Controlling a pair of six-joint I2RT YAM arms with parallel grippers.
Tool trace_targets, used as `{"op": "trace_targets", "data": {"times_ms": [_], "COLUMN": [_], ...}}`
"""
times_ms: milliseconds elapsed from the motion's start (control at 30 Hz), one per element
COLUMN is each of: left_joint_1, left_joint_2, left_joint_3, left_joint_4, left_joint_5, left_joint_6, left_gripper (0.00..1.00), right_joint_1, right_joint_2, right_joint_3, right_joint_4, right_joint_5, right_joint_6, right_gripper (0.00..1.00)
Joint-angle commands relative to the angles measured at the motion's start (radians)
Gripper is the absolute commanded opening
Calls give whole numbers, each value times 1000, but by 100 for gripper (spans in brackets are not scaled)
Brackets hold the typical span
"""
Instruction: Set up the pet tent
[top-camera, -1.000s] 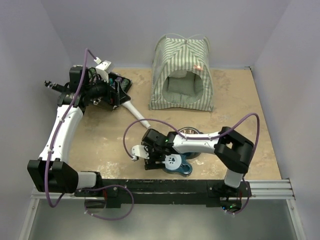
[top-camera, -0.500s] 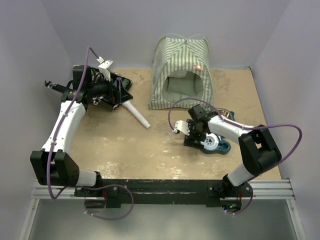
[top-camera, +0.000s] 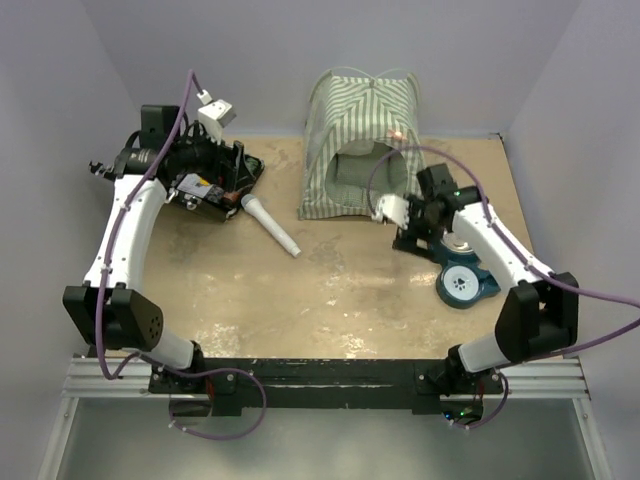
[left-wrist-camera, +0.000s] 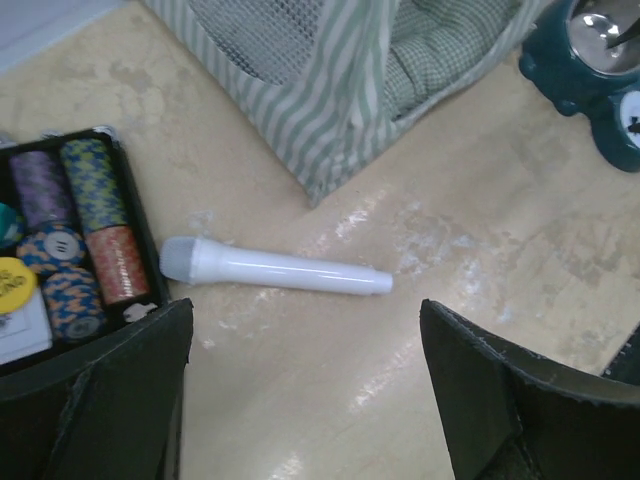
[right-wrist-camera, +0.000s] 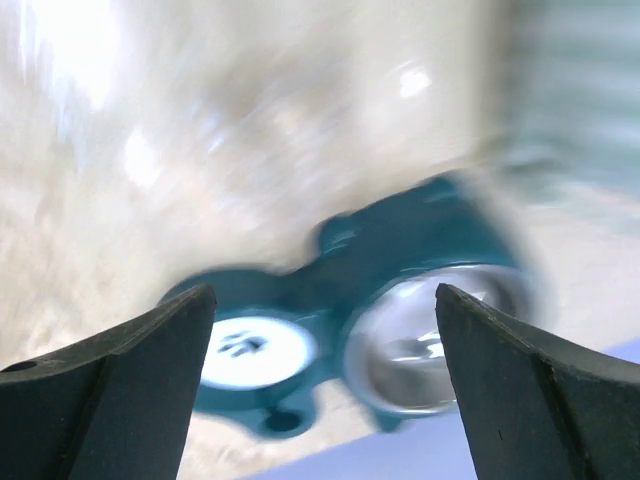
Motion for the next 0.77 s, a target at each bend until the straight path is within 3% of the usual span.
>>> {"op": "trace_targets", "data": {"times_ms": [0, 133, 200, 300, 433, 533, 733], "left_joint_1": [0, 0, 0, -12, -96, -130, -152], "left_joint_2": [65, 224, 268, 237, 190, 145, 102], "left_joint_3": [234, 555, 638, 533, 352, 238, 180], "left_joint_4": [-97, -204, -221, -114, -6, 83, 170], "left_joint_5": [-195, -312, -340, -432, -616, -647, -623], "left_joint_6": [62, -58, -61, -61, -13, 10, 43], "left_gripper": [100, 100, 100, 100, 100, 100, 100], "right_joint_1": [6, 3, 2, -12, -63, -95, -113], "right_joint_2": [-47, -94, -128, -157, -148, -162, -205], "right_joint_3": [321, 464, 474, 429, 386, 346, 339], "right_joint_4": [-1, 198, 326, 495, 570, 610, 629], "right_joint_5": [-274, -312, -308, -224, -176, -145, -90], "right_joint_6": [203, 533, 681, 849, 984, 1009, 991], "right_gripper": [95, 99, 99, 99, 99, 99, 99]}}
